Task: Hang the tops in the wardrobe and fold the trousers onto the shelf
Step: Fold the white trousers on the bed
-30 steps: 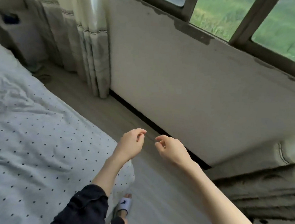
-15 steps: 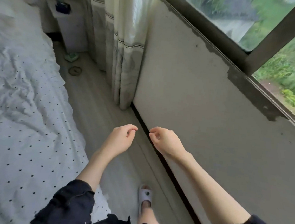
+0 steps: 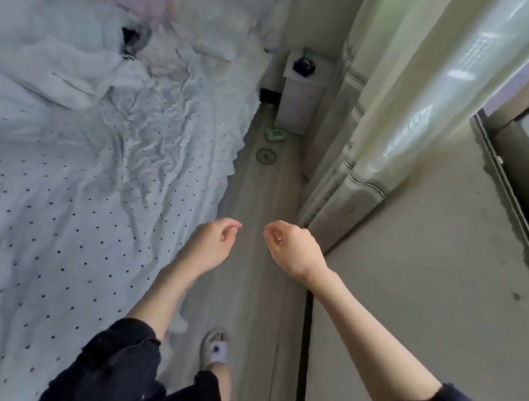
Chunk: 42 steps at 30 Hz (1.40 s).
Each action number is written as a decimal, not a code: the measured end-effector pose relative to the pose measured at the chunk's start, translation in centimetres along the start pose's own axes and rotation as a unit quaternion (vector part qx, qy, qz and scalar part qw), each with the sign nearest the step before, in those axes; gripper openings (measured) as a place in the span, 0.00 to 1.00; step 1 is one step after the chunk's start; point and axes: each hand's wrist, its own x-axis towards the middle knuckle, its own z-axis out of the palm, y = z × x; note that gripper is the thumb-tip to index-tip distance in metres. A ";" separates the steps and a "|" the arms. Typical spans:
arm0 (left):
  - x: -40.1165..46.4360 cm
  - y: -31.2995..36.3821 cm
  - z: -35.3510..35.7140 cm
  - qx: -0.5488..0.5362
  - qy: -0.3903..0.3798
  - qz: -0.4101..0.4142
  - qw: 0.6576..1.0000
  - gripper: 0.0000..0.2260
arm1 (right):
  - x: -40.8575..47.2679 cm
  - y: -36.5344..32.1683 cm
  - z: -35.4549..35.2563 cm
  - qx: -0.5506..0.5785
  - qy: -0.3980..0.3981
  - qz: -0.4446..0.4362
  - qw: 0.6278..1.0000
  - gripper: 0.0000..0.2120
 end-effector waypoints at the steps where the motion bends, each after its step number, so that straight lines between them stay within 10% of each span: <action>1: 1.7 -0.1 -0.5 -0.004 0.016 -0.011 1.000 0.12 | 2.1 -0.5 -0.1 0.003 -0.002 -0.014 1.000 0.13; 19: 36.5 -0.4 -14.1 -0.049 0.118 -0.108 0.986 0.13 | 45.3 -8.6 -9.6 -0.032 -0.087 -0.154 0.984 0.15; 30: 52.9 -3.9 -25.0 -0.036 0.305 -0.241 0.921 0.12 | 70.5 -18.9 -11.8 -0.075 -0.202 -0.320 0.923 0.16; 42: 58.7 -17.4 -31.7 -0.072 0.346 -0.375 0.857 0.12 | 86.3 -33.9 0.7 -0.137 -0.285 -0.389 0.865 0.17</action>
